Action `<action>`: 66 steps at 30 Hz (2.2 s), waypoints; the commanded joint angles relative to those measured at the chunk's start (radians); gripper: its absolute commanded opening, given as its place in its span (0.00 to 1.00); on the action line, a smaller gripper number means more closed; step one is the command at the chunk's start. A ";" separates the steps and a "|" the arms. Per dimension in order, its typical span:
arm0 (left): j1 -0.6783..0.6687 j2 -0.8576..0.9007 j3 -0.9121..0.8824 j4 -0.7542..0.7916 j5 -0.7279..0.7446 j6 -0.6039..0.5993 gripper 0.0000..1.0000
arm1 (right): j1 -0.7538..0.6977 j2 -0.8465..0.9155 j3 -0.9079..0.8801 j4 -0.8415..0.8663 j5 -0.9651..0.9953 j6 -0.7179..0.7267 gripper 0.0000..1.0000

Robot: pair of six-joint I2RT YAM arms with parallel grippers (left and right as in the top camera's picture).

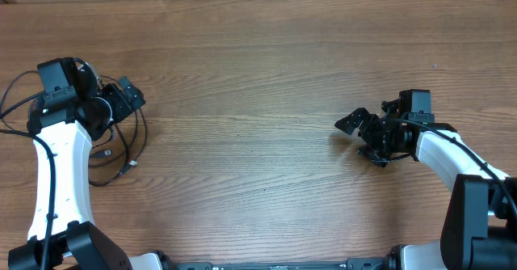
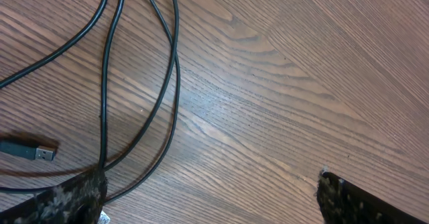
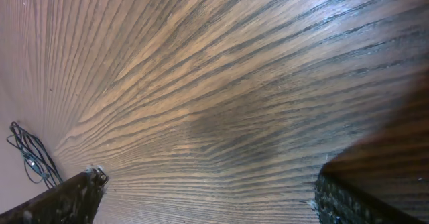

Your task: Untangle cables

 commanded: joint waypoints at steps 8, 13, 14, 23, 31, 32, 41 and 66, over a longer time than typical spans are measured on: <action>-0.004 0.015 0.000 -0.001 0.016 0.016 1.00 | 0.005 0.048 -0.042 -0.004 0.093 -0.018 1.00; -0.004 0.026 0.000 0.003 0.016 0.015 0.99 | 0.005 0.048 -0.042 -0.004 0.093 -0.018 1.00; -0.004 0.028 -0.001 0.002 0.015 0.016 0.99 | 0.005 0.048 -0.042 -0.003 0.093 -0.018 1.00; -0.004 -0.110 -0.004 -0.001 0.016 0.016 1.00 | 0.005 0.048 -0.042 -0.003 0.093 -0.018 1.00; -0.013 -0.303 -0.004 -0.001 0.016 0.016 0.99 | 0.005 0.048 -0.042 -0.004 0.093 -0.018 1.00; -0.029 -0.334 -0.004 -0.002 0.016 0.016 1.00 | 0.005 0.048 -0.042 -0.004 0.093 -0.018 1.00; -0.402 -0.403 -0.004 -0.002 -0.056 0.061 1.00 | 0.005 0.048 -0.042 -0.004 0.093 -0.018 1.00; -0.582 -0.579 -0.906 1.059 -0.169 0.045 0.99 | 0.005 0.048 -0.042 -0.004 0.093 -0.018 1.00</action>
